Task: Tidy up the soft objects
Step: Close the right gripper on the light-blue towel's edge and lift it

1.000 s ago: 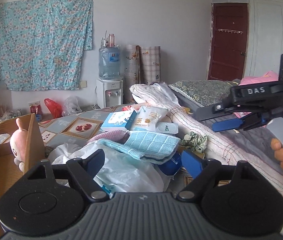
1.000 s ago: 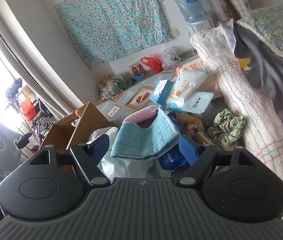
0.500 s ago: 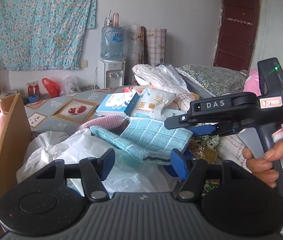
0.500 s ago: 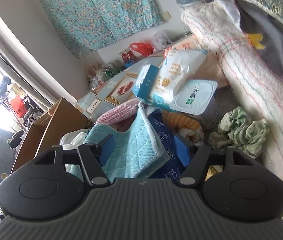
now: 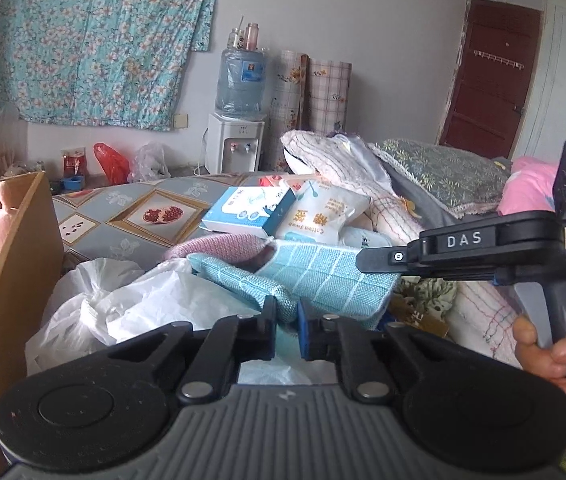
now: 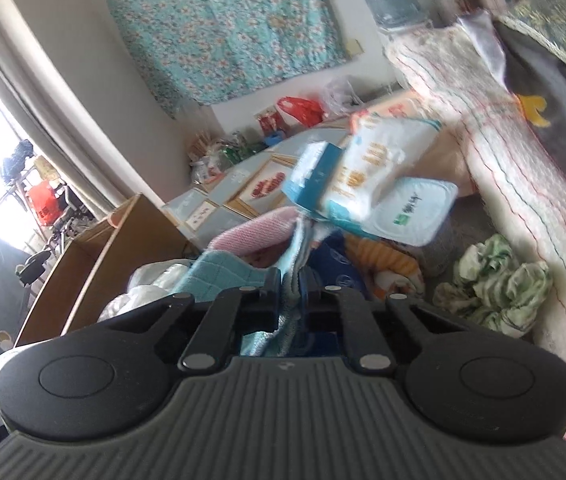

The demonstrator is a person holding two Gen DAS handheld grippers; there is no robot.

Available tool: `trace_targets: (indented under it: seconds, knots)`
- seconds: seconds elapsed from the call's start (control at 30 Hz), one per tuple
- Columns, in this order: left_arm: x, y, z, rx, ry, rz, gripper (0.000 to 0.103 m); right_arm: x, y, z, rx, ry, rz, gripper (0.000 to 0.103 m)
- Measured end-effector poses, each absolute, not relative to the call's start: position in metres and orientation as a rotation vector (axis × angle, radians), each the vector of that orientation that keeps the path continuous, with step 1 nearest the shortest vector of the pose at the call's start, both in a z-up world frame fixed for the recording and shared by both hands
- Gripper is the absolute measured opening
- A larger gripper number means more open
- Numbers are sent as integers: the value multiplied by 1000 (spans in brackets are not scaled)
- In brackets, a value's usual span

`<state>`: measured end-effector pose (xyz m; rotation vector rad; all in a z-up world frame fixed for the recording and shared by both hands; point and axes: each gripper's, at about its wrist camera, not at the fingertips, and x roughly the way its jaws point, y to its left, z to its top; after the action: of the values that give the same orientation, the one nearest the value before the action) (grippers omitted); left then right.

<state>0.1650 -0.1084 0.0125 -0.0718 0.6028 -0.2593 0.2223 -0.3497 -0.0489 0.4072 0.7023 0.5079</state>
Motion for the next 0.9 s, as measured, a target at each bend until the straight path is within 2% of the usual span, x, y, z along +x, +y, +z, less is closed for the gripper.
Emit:
trace_targets:
  seconds: [0.4,0.8,0.9]
  knots:
    - [103,-72,39,-68,551,-335,11,159,-305,-8,398,634,756,7]
    - [89,-54,13,-91,617,-376,13,151,-275,-39,512,794,822,7]
    - [86,-51,12,-110,626,-403,20,157,-272,-47,546,827,836,7]
